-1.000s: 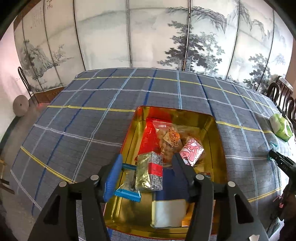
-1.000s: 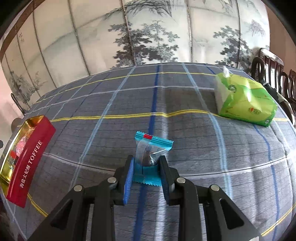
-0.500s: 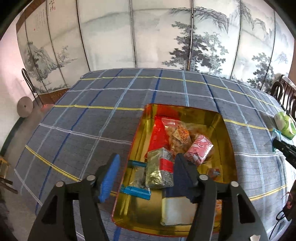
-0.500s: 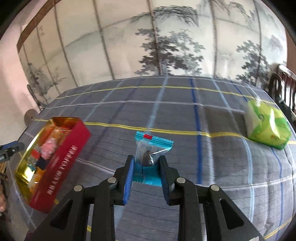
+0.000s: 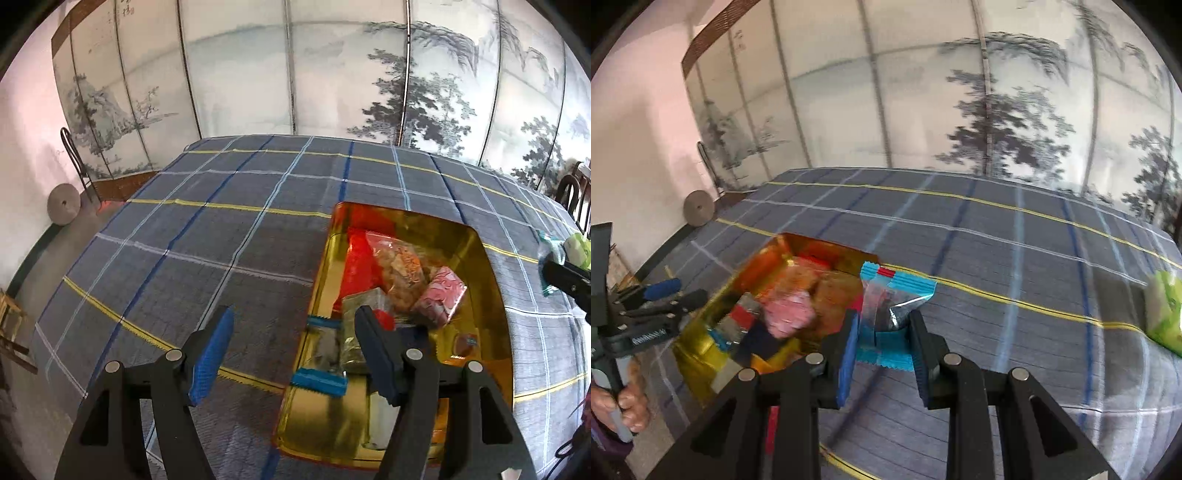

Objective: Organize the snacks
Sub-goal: 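Carry the teal packet into the gold tin and open the right tool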

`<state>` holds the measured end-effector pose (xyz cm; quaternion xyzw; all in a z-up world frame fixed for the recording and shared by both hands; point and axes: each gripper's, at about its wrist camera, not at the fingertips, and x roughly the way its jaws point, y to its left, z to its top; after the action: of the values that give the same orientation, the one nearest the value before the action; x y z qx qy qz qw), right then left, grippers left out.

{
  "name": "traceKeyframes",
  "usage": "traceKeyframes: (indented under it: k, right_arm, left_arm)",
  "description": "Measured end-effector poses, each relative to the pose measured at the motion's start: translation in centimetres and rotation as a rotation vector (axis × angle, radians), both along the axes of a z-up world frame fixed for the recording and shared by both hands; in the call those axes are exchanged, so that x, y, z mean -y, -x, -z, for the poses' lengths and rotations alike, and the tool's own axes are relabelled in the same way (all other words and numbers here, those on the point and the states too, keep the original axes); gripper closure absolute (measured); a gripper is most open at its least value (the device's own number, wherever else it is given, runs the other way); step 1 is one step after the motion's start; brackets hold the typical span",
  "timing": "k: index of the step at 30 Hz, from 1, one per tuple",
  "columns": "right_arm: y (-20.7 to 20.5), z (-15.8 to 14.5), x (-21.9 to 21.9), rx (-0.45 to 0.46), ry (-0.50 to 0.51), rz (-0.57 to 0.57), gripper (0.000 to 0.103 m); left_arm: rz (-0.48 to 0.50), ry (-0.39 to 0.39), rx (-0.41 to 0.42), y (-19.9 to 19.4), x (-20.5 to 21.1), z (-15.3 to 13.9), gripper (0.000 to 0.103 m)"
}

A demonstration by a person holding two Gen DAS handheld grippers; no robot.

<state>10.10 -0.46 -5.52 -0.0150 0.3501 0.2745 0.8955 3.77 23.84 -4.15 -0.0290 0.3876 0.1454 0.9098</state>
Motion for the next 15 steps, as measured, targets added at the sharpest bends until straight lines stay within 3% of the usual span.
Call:
traceKeyframes:
  k: [15]
  right_arm:
    - [3.1, 2.4, -10.8, -0.103, -0.004, -0.23, 0.076]
  left_arm:
    - [-0.021, 0.013, 0.018, 1.2, -2.0, 0.1, 0.038]
